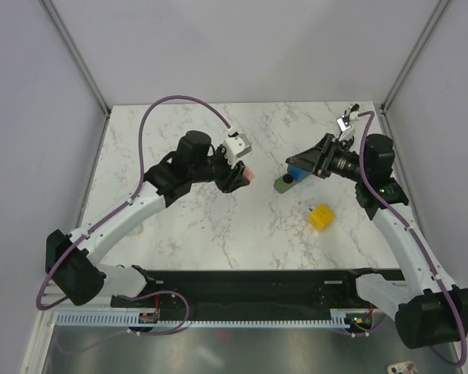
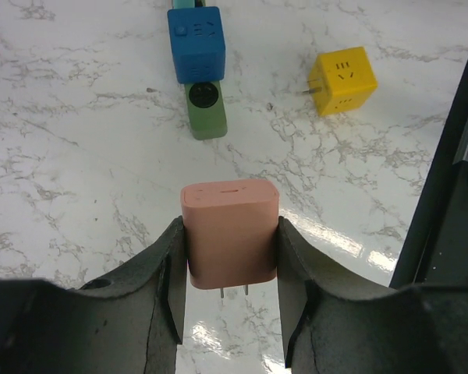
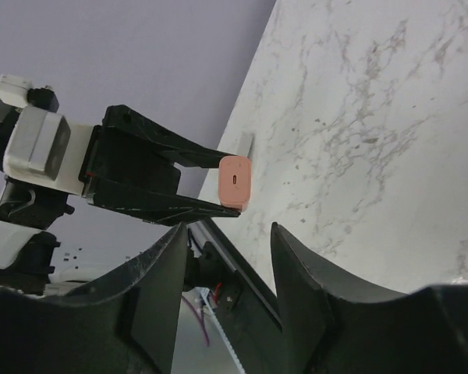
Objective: Insert the plug
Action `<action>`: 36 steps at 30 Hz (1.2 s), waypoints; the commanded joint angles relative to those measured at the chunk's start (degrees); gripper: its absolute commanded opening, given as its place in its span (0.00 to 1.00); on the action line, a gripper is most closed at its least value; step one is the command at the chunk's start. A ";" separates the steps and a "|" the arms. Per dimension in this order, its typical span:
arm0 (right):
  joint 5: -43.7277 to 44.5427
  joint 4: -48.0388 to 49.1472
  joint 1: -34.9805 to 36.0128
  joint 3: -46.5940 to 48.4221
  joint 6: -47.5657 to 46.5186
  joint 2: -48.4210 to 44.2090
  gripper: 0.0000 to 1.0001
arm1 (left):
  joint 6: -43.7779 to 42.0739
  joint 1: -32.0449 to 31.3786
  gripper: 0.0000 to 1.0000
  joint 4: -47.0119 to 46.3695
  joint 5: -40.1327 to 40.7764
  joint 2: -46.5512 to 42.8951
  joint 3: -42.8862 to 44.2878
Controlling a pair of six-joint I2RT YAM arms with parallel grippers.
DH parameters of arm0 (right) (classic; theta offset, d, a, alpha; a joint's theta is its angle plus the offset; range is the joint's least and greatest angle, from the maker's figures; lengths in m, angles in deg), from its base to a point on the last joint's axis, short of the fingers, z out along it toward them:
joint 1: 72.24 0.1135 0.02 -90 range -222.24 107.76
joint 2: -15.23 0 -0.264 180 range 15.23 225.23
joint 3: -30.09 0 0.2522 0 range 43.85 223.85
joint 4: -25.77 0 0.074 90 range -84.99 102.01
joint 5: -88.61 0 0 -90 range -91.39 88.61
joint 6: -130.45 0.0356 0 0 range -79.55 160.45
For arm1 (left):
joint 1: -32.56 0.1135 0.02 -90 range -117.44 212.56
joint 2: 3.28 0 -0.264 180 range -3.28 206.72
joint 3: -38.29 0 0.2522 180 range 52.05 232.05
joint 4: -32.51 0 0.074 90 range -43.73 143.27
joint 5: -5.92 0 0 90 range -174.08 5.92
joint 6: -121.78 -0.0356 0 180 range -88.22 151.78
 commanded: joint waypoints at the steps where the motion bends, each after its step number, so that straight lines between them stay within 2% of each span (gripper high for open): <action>1: -5.79 10.62 3.14 -1.88 8.07 2.84 0.55 | 2.21 -0.42 0.02 -2.65 -3.42 -2.57 -1.03; 5: -5.62 8.95 11.56 2.23 5.97 6.97 0.59 | 2.47 -0.77 0.02 -4.23 -4.91 -4.33 -2.26; 7: -4.04 7.03 13.16 3.56 4.57 9.08 0.59 | 2.48 -0.94 0.02 -4.41 -5.27 -4.68 -2.70; 18: -1.66 -2.29 16.50 7.78 -3.08 16.29 0.65 | 2.83 -1.29 0.02 -6.17 -5.79 -7.93 -6.13; 24: -2.62 -2.39 19.23 9.46 -3.87 18.93 0.63 | 2.83 -1.30 0.02 -7.31 -6.15 -8.11 -6.04; 27: -3.33 -2.39 20.02 9.19 -4.31 19.98 0.60 | 2.65 -1.38 0.02 -7.40 -6.23 -7.93 -6.13; 33: -4.56 -0.82 20.37 7.88 -4.14 20.52 0.44 | 2.39 -1.38 0.02 -7.49 -6.24 -7.85 -6.48; 36: -6.32 2.34 20.46 7.17 -2.91 20.25 0.27 | 2.74 -1.38 0.04 -7.31 -6.41 -7.58 -6.05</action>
